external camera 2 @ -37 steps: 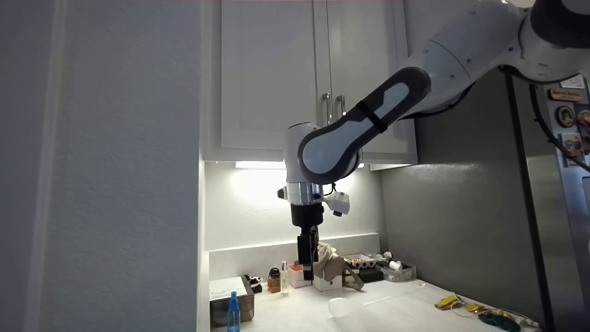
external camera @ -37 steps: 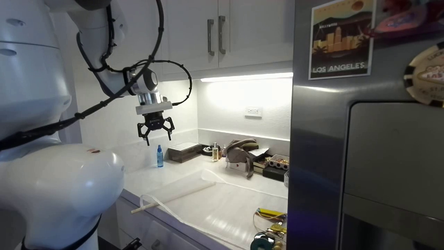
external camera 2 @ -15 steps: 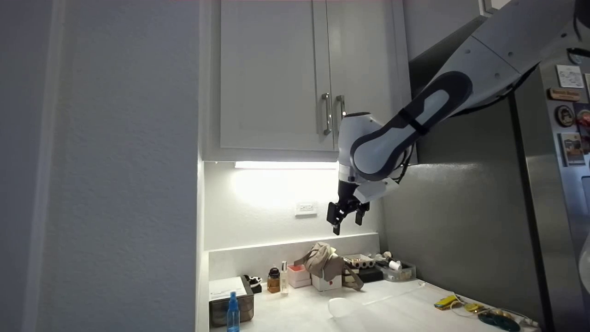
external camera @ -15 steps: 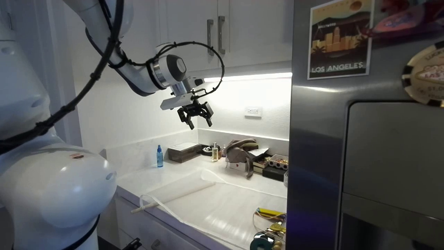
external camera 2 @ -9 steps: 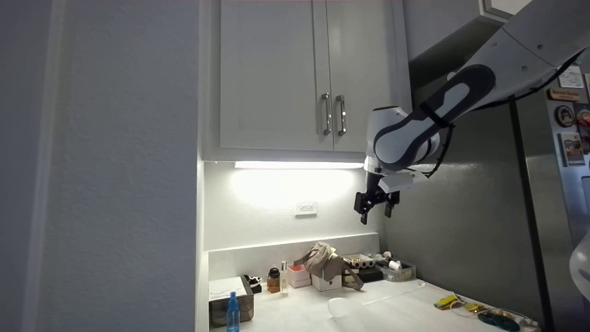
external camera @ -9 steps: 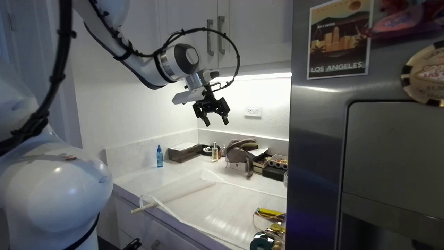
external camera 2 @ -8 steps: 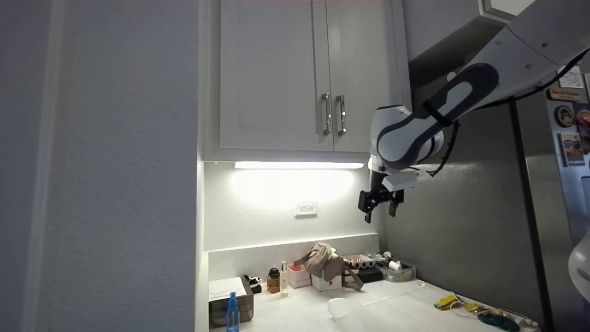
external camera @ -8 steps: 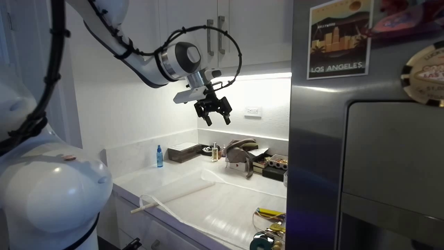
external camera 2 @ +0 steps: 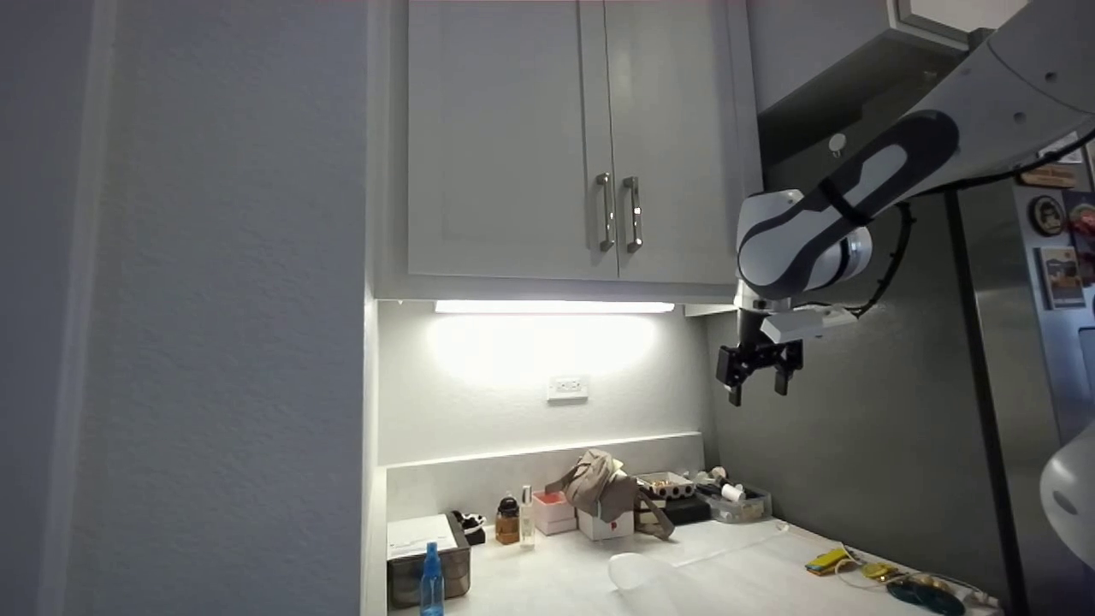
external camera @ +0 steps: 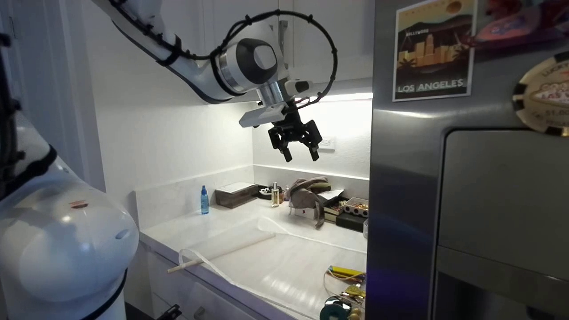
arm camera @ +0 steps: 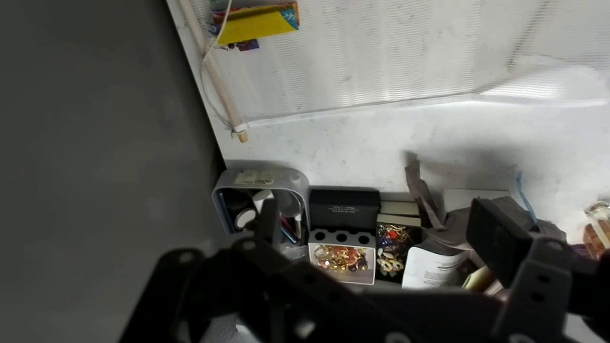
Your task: Place the blue bottle upright on the bottom right corner of the counter, hang the white object on the side of the fridge
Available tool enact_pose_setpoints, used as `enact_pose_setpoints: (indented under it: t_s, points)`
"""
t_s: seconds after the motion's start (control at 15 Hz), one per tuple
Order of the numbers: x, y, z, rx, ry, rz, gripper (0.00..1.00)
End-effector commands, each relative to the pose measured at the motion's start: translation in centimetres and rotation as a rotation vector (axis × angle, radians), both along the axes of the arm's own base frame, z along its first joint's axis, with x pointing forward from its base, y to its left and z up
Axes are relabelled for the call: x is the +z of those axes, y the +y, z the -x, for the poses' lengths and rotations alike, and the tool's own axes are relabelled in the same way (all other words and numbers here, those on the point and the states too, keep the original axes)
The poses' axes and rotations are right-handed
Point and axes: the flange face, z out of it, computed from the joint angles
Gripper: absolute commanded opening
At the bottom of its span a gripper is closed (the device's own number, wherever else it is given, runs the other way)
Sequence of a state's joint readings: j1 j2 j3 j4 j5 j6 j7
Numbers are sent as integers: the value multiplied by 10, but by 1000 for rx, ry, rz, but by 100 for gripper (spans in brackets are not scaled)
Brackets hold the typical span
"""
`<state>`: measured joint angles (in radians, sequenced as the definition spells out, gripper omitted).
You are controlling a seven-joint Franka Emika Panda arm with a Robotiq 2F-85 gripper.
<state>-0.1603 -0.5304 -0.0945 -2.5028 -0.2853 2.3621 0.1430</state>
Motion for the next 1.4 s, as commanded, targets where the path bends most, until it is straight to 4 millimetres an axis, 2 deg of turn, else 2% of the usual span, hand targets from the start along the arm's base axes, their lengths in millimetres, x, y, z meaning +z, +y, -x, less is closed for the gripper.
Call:
enact_pose_setpoints:
  t_s: [0.0, 0.53, 0.87, 1.33]
  points:
    - [-6, -22, 12, -8, 29, -18, 100]
    - [-38, -60, 26, -37, 86, -41, 100]
    - [-65, -81, 31, -59, 134, -63, 100]
    - [-104, -100, 31, -52, 159, -55, 100]
